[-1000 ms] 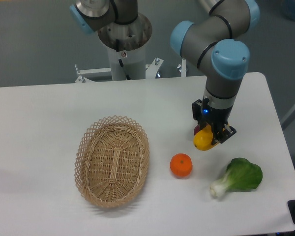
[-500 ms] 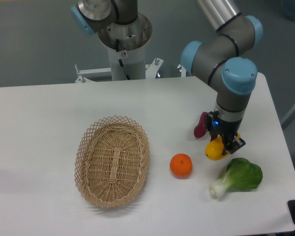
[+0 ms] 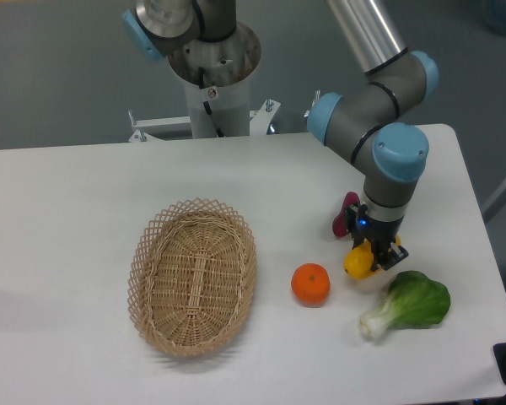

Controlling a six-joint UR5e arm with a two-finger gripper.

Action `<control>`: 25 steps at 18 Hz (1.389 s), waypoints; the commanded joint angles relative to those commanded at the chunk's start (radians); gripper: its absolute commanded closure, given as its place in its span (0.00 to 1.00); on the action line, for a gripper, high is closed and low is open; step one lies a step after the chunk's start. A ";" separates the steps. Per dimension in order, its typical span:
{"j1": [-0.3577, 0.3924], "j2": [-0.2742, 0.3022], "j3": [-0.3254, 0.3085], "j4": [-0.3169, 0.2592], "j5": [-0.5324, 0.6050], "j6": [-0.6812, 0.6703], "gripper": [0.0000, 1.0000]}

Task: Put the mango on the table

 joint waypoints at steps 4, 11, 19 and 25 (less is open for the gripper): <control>0.000 0.000 0.009 0.002 -0.002 -0.002 0.20; 0.000 0.006 0.040 0.005 -0.005 -0.041 0.00; -0.026 0.025 0.236 -0.154 -0.008 -0.089 0.00; -0.015 0.084 0.442 -0.475 -0.047 -0.091 0.00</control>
